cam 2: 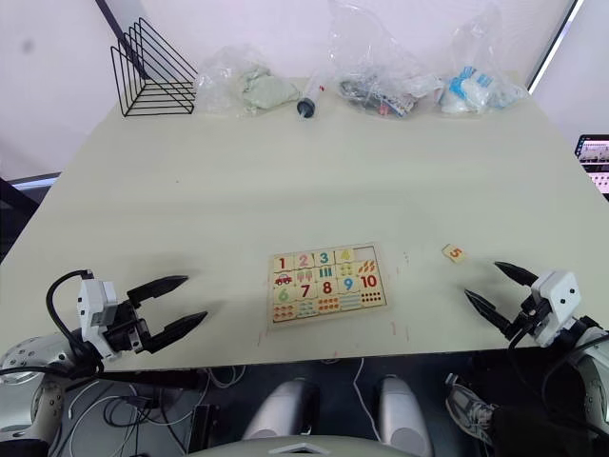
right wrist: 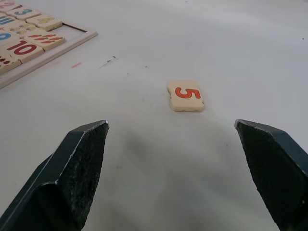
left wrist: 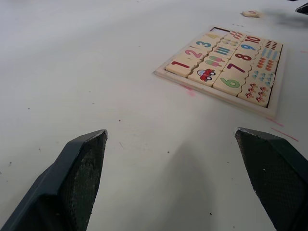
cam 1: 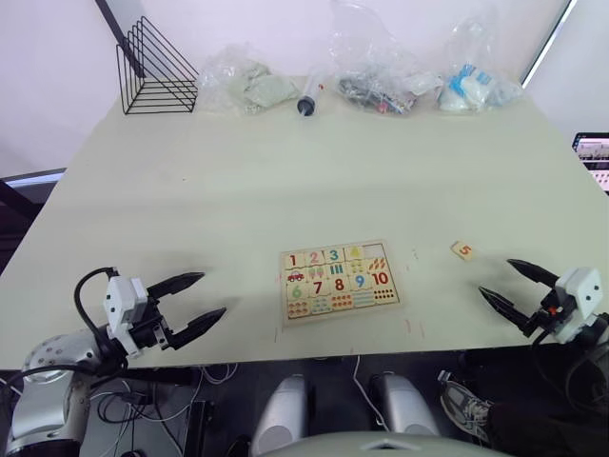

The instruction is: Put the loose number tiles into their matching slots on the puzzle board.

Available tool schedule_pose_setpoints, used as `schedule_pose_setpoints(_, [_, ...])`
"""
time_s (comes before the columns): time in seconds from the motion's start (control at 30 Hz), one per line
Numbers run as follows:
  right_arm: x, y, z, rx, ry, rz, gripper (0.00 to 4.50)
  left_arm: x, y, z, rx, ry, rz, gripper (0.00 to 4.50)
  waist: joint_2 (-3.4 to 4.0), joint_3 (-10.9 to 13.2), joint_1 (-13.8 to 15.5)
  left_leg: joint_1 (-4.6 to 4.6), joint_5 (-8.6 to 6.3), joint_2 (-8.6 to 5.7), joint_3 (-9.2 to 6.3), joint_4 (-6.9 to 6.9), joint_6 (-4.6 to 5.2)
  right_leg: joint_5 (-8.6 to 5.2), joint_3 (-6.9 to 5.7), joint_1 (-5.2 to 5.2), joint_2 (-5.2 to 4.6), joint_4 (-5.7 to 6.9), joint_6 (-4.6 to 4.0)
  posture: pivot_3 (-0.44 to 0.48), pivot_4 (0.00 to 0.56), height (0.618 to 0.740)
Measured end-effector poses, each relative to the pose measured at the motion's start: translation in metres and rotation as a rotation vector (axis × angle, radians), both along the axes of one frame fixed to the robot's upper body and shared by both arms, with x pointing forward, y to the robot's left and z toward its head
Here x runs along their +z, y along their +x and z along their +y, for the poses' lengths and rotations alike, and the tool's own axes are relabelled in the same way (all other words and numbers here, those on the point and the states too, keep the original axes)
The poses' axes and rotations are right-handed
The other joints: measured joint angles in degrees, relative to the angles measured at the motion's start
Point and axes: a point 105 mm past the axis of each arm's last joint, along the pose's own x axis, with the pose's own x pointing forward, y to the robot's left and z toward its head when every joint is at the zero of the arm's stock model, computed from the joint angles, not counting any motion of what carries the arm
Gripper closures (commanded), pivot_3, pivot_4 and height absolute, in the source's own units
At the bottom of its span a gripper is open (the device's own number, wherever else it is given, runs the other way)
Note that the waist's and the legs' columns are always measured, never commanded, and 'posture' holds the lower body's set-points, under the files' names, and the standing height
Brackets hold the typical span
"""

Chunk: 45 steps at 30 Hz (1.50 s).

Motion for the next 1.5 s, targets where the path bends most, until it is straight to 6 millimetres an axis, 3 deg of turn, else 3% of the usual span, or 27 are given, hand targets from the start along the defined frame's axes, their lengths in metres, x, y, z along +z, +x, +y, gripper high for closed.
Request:
schedule_pose_setpoints(0.47, [0.007, 0.018, 0.006, 0.004, 0.029, 0.033, 0.09, 0.003, 0.008, -0.015, -0.083, 0.003, -0.012, 0.00, 0.01, 0.00, -0.02, 0.00, 0.00, -0.03, 0.01, 0.03, 0.00, 0.08, 0.00, 0.00, 0.00, 0.02, 0.13, 0.000, 0.150, 0.740])
schedule_pose_setpoints(0.6, [0.021, 0.032, 0.006, 0.026, -0.034, 0.037, 0.09, 0.008, 0.010, -0.024, -0.178, 0.015, -0.022, 0.00, 0.02, 0.00, -0.05, 0.00, 0.00, -0.06, 0.01, 0.02, 0.00, 0.08, -0.01, 0.00, 0.03, 0.03, 0.12, 0.000, 0.150, 0.740])
schedule_pose_setpoints(1.13, [0.003, 0.061, 0.013, 0.056, -0.169, 0.244, 0.09, 0.034, 0.020, -0.038, -0.450, 0.023, -0.086, 0.00, 0.02, 0.01, -0.12, -0.02, 0.00, -0.11, 0.04, 0.05, 0.00, 0.09, -0.05, -0.01, 0.03, 0.05, 0.13, 0.000, 0.150, 0.740])
schedule_pose_setpoints(1.5, [0.004, 0.067, 0.015, 0.050, -0.164, 0.270, 0.09, 0.042, 0.025, -0.041, -0.472, 0.008, -0.100, 0.00, 0.01, 0.00, -0.17, -0.03, 0.00, -0.09, -0.01, 0.05, 0.00, 0.09, -0.04, -0.01, 0.04, 0.04, 0.13, 0.000, 0.150, 0.740])
